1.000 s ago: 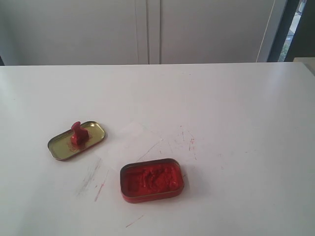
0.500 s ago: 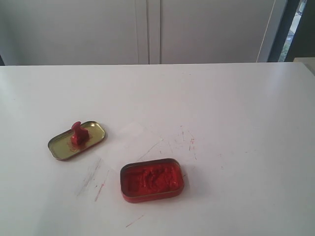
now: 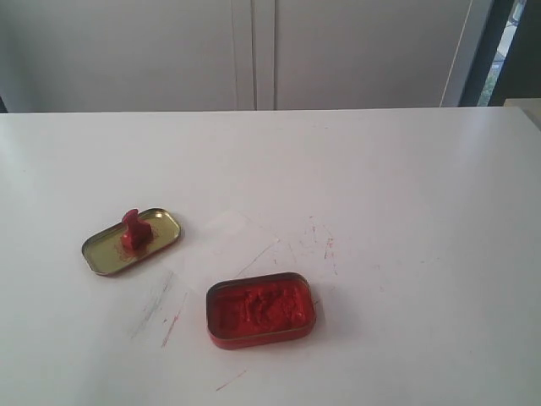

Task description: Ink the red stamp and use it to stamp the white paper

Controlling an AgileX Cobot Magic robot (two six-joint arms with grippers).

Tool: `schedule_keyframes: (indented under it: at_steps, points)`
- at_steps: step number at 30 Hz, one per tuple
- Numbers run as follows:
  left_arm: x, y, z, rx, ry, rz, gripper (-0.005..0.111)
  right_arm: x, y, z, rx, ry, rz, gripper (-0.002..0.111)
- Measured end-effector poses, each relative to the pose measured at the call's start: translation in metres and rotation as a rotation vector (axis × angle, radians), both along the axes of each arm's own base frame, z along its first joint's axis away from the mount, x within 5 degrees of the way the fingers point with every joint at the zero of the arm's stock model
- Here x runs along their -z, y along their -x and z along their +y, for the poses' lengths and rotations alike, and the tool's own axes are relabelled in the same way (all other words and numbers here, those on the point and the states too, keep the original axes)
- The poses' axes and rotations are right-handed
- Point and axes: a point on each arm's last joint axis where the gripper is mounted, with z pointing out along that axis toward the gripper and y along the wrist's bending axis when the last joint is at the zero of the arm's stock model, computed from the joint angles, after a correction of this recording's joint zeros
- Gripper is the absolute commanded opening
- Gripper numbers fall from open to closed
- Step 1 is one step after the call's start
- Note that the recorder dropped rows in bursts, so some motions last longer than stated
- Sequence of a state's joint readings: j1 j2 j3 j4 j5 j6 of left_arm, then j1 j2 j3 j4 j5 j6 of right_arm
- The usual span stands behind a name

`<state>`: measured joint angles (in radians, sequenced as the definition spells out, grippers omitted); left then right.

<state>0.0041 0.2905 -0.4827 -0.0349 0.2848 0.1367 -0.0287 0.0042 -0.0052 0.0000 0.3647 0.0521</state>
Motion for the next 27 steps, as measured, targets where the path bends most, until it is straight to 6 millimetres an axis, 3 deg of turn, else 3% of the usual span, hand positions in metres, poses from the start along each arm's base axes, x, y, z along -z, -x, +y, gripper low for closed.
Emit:
schedule_keyframes:
  at_steps: [8, 15, 27]
  points:
    - [-0.030, -0.029, -0.001, 0.018, -0.003, 0.201, 0.000, 0.000, 0.000, 0.000, 0.000, 0.000, 0.000, 0.000]
    - [-0.040, -0.062, -0.002, 0.027, -0.004, 0.361, 0.000, 0.000, 0.000, 0.000, 0.000, 0.000, 0.000, 0.000]
    - [-0.014, -0.122, -0.005, 0.072, -0.003, 0.675, 0.000, 0.000, 0.000, 0.000, 0.000, 0.000, 0.000, 0.000]
